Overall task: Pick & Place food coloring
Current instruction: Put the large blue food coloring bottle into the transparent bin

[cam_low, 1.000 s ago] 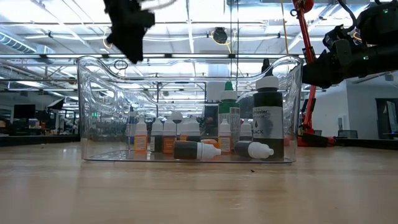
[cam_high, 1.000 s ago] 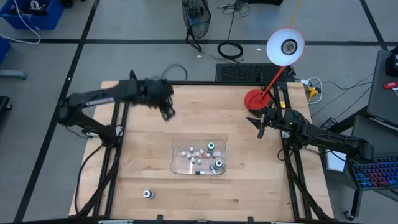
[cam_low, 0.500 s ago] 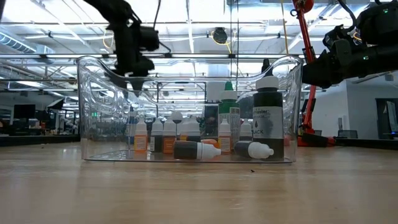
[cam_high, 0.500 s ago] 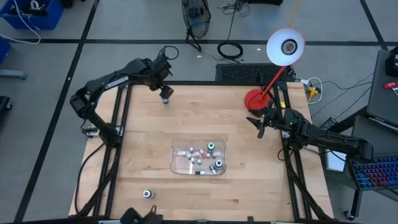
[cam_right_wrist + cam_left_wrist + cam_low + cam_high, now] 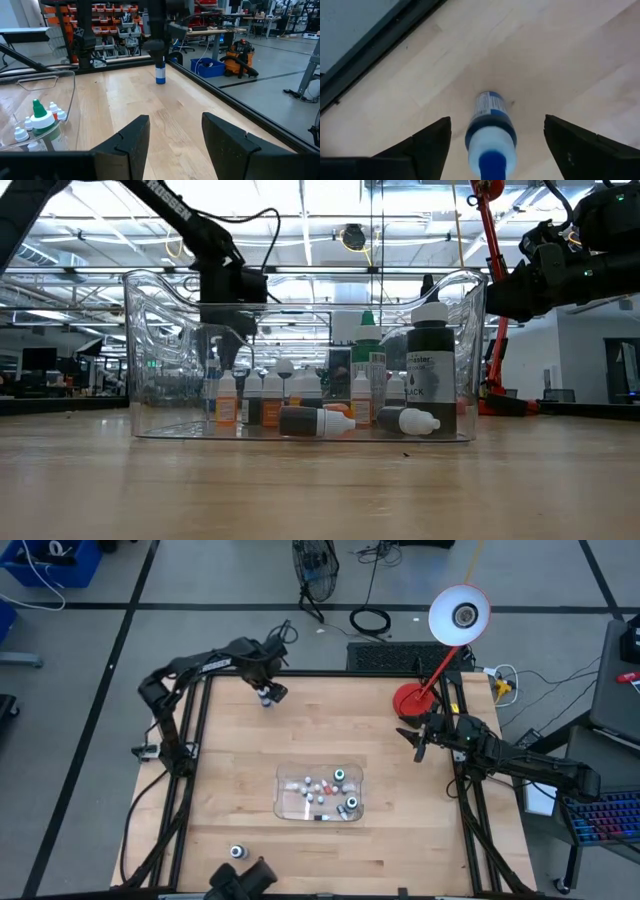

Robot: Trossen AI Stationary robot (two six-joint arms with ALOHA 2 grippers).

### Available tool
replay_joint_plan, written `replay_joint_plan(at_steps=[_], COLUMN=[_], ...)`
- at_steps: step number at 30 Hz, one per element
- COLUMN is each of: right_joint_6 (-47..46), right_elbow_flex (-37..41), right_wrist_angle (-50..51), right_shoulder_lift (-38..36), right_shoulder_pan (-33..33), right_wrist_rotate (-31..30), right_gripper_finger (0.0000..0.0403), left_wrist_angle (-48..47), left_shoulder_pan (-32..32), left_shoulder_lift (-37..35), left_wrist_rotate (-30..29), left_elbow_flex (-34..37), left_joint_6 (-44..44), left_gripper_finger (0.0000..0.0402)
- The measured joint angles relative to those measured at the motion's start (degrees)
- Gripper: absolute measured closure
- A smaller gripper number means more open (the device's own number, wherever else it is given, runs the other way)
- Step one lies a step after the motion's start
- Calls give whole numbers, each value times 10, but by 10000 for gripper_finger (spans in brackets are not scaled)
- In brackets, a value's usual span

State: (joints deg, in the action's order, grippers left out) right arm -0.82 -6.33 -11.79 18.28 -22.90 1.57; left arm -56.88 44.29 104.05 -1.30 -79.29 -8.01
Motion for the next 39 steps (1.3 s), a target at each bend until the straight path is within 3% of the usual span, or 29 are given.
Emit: replay_joint_plan(at_steps=[11,19,27,31,36,39], right_joint_6=[0,0,0,0,0,0], right_elbow_flex=[0,0,0,0,0,0], right_wrist_angle=[0,0,0,0,0,0], right_shoulder_lift=[0,0,0,0,0,0], right_shoulder_pan=[0,0,0,0,0,0], right_wrist_rotate=[0,0,0,0,0,0], right_gripper_finger=[232,232,232,232,232,232], left_wrist_angle=[-3,-25,-15,-20,-26,-23], left_shoulder_pan=[-1,0,0,0,0,-3], left_shoulder_lift=[27,27,27,27,27,27], left_wrist_rotate=[-17,-52,-43,-42,-42,-40], left_elbow_flex=[0,0,0,0,0,0], left_joint_6=[19,23,23,17,27,63], left_gripper_finger=[105,140,170,193,250,257])
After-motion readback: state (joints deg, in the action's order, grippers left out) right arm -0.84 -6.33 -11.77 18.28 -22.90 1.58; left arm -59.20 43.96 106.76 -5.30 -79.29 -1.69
